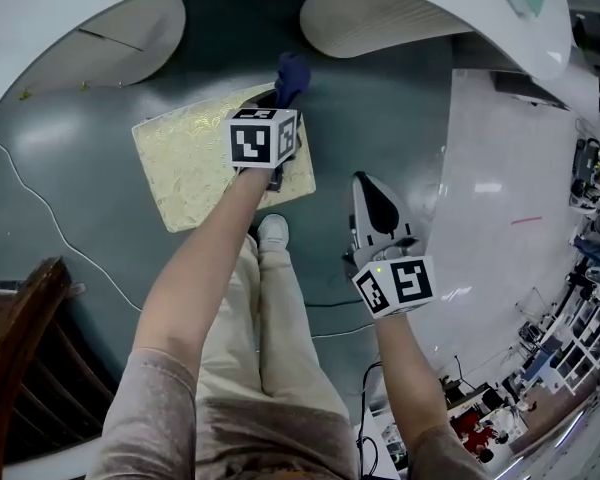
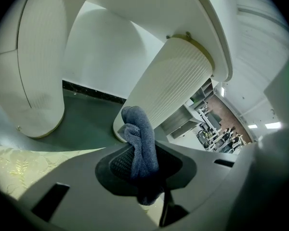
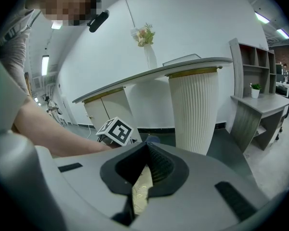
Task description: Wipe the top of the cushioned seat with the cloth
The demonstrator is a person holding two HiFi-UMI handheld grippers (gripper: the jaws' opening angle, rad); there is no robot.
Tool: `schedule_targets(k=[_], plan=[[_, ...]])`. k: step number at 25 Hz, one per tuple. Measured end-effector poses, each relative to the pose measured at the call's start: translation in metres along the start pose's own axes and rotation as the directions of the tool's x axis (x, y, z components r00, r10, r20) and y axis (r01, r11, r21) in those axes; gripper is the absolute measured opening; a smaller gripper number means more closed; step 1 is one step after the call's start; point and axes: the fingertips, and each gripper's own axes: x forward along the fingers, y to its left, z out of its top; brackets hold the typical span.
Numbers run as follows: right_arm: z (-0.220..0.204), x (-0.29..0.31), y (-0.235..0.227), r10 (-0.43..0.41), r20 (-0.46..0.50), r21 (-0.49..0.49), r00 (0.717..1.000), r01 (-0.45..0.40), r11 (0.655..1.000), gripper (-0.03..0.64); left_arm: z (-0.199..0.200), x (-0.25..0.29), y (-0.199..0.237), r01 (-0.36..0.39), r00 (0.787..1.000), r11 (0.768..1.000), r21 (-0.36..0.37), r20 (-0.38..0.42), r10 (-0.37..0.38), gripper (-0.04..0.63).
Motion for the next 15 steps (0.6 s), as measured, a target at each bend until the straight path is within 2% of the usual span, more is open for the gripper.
schedule_targets(k=[4,10,15], plan=[[-0.002,-0.004,0.0,-0.007,-0.004,-0.001,1.0,0.007,1.0,0.006,-0.002,0.007,0.016,-0.062,0.998,0.998,0.0,-0.029,0.062,0.101],[-0.004,-0.005,0.004,-0.003,-0.008,-0.007,1.0,0.003,1.0,0.006,-0.006,0.007,0.024,-0.103,0.991,0.988,0.118,-0.076,0.112,0.101],[-0.003,-0.001,-0.002,-0.002,-0.01,-0.002,1.0,0.002,1.0,0.006,-0.006,0.011,0.023,-0.118,0.988,0.978,0.17,-0.083,0.134,0.101]])
